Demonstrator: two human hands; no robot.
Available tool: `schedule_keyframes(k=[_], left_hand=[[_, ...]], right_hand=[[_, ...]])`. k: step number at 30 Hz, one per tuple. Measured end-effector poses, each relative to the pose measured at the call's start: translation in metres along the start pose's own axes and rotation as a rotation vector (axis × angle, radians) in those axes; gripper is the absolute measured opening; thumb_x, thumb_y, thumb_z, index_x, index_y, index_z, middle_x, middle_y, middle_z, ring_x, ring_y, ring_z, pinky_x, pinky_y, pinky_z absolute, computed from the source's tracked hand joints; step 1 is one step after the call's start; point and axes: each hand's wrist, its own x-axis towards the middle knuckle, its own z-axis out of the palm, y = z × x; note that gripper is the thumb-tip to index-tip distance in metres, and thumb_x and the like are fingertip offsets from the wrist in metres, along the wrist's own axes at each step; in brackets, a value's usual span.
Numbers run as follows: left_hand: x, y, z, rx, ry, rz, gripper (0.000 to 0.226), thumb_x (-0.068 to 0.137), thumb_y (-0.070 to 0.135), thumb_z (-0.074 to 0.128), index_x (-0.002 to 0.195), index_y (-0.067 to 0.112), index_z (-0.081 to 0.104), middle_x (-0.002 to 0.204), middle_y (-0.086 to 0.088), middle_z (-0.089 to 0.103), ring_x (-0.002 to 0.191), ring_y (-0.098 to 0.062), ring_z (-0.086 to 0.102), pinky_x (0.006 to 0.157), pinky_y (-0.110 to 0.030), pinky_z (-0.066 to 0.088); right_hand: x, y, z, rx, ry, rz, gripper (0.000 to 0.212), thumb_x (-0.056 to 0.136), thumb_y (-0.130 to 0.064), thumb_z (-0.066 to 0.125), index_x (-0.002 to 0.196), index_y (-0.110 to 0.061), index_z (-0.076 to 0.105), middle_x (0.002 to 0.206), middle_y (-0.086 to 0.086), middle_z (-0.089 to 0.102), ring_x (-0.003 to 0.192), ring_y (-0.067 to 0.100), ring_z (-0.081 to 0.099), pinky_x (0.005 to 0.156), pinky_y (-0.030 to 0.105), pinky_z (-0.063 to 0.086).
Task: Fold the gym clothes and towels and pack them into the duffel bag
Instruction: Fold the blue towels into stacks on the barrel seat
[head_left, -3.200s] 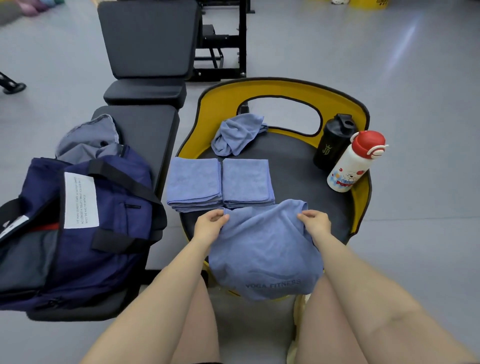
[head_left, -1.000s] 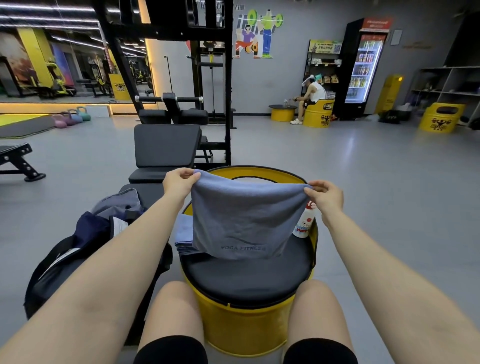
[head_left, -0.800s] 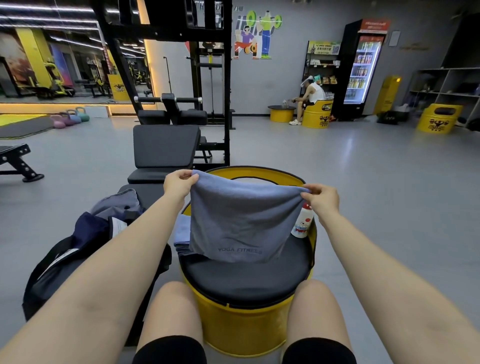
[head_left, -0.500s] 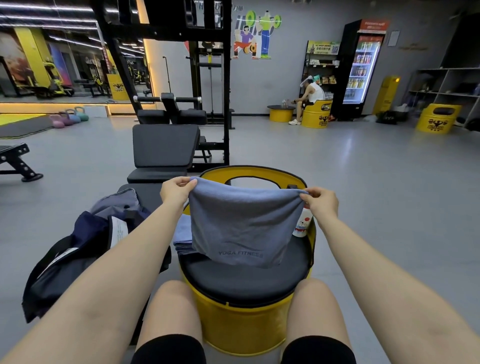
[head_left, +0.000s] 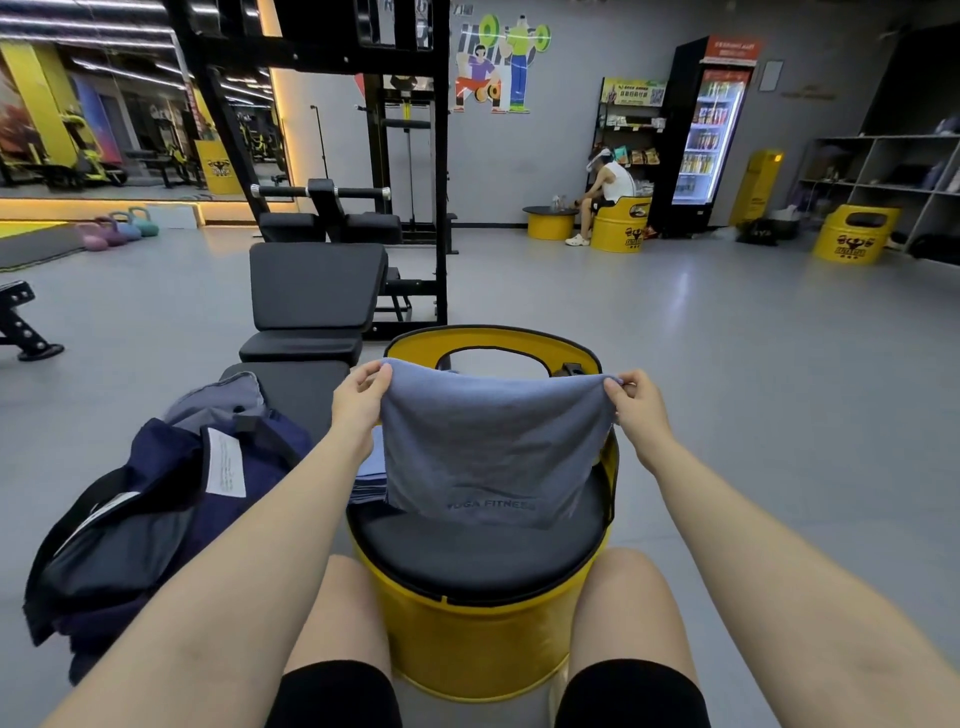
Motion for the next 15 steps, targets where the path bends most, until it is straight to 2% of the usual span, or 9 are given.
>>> schedule_keyframes(k=[4, 6, 8, 10, 12, 15], left_hand=[[-0.016, -0.007, 0.0, 0.035, -0.14, 0.024, 0.041, 0.091, 0.01, 0.061, 0.13, 0.016, 0.052, 0.106, 0.0, 0.06, 0.096, -0.015, 0.058, 0.069, -0.025, 0.053], [-0.023, -0.012, -0.001, 0.098, -0.197, 0.007, 0.048, 0.092, 0.007, 0.059, 0.137, 0.018, 0.047, 0.114, -0.001, 0.058, 0.099, -0.015, 0.056, 0.063, -0.023, 0.052], [-0.028, -0.019, -0.002, 0.138, -0.209, -0.016, 0.051, 0.093, 0.008, 0.057, 0.141, 0.019, 0.043, 0.12, -0.002, 0.056, 0.106, -0.019, 0.052, 0.063, -0.024, 0.05], [-0.029, -0.03, -0.004, 0.173, -0.21, -0.028, 0.05, 0.095, 0.009, 0.055, 0.142, 0.019, 0.042, 0.121, 0.0, 0.055, 0.11, -0.019, 0.051, 0.07, -0.028, 0.05], [-0.028, -0.045, -0.006, 0.216, -0.198, -0.041, 0.049, 0.095, 0.01, 0.054, 0.142, 0.017, 0.041, 0.129, -0.004, 0.055, 0.113, -0.02, 0.051, 0.083, -0.035, 0.05], [-0.023, -0.071, -0.009, 0.296, -0.152, -0.077, 0.048, 0.097, 0.013, 0.052, 0.143, 0.015, 0.04, 0.134, -0.01, 0.055, 0.117, -0.025, 0.053, 0.089, -0.039, 0.048]], right_hand=[[-0.004, 0.005, -0.005, -0.002, 0.048, 0.032, 0.011, 0.099, -0.024, 0.051, 0.103, -0.014, 0.051, 0.111, 0.008, 0.058, 0.103, 0.022, 0.053, 0.09, 0.038, 0.048], [-0.005, 0.01, -0.008, -0.008, 0.058, 0.04, 0.012, 0.098, -0.025, 0.051, 0.103, -0.014, 0.052, 0.112, 0.008, 0.059, 0.104, 0.022, 0.054, 0.088, 0.036, 0.048], [-0.006, 0.015, -0.01, -0.022, 0.068, 0.053, 0.016, 0.098, -0.025, 0.052, 0.106, -0.011, 0.053, 0.112, 0.008, 0.059, 0.104, 0.023, 0.054, 0.082, 0.032, 0.045], [-0.006, 0.021, -0.011, -0.042, 0.08, 0.067, 0.018, 0.098, -0.024, 0.053, 0.108, -0.009, 0.054, 0.111, 0.009, 0.059, 0.103, 0.023, 0.054, 0.08, 0.03, 0.041], [-0.006, 0.03, -0.01, -0.074, 0.081, 0.088, 0.019, 0.097, -0.024, 0.054, 0.108, -0.008, 0.054, 0.11, 0.009, 0.059, 0.101, 0.023, 0.053, 0.081, 0.031, 0.042], [-0.006, 0.048, -0.005, -0.117, 0.065, 0.138, 0.019, 0.096, -0.022, 0.054, 0.108, -0.006, 0.055, 0.113, 0.014, 0.06, 0.099, 0.023, 0.052, 0.082, 0.032, 0.041]])
